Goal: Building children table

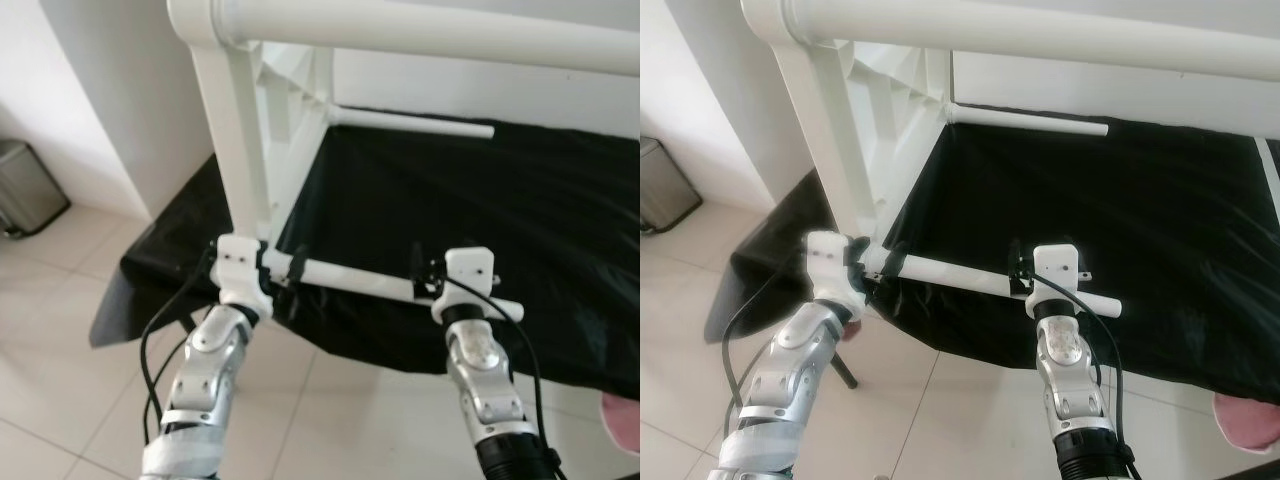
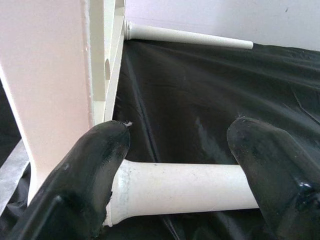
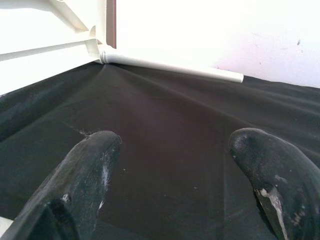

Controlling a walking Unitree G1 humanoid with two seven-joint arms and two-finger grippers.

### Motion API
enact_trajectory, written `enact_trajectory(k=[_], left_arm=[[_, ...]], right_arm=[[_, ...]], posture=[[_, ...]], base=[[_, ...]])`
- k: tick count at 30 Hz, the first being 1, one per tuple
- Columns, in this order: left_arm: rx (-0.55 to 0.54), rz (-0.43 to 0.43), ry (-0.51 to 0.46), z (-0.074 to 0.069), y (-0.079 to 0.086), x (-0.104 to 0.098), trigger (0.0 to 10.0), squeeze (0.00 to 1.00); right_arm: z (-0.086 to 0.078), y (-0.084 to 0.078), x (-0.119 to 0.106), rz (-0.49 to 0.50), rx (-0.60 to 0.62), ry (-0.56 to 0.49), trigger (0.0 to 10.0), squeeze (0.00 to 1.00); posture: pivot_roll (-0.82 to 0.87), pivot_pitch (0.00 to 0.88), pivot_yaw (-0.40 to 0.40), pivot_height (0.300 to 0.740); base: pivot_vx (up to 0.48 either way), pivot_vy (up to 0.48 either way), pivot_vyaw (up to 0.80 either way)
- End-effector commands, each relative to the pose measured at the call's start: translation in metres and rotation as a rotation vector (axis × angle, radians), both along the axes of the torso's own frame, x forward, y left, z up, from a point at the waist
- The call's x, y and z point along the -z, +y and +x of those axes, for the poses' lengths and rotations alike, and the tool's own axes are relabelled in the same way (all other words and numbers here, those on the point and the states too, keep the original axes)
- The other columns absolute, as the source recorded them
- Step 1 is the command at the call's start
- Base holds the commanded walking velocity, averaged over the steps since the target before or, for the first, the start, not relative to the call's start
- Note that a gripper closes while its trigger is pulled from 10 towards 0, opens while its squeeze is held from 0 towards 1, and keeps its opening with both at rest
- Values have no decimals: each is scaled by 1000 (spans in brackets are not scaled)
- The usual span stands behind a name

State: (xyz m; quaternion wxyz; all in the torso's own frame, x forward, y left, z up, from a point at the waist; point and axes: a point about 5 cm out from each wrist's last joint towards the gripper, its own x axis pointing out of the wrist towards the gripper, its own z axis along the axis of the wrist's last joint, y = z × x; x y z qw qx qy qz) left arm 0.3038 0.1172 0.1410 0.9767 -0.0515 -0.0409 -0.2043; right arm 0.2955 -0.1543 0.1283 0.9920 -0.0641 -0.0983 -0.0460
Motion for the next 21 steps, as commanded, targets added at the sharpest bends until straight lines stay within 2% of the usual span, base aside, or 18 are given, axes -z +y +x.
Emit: enact_trajectory(k=[1,13,21], left_arm=[[-45,12,6,-1,4,3,10000,0],[-59,19,17,-1,6,3,10000,0],[10,28,21,-7,0,6,10000,0]], right_arm=[[1,1,0,8,-2,-7,10000,0],[7,3,-4,6,-9,-17,10000,0],[6,3,-4,1,-4,-21,10000,0]], posture=[[50,0,6,740],[69,0,-5,740],[62,0,-2,740]], base=[[0,0,0],[0,0,0],[0,0,0]])
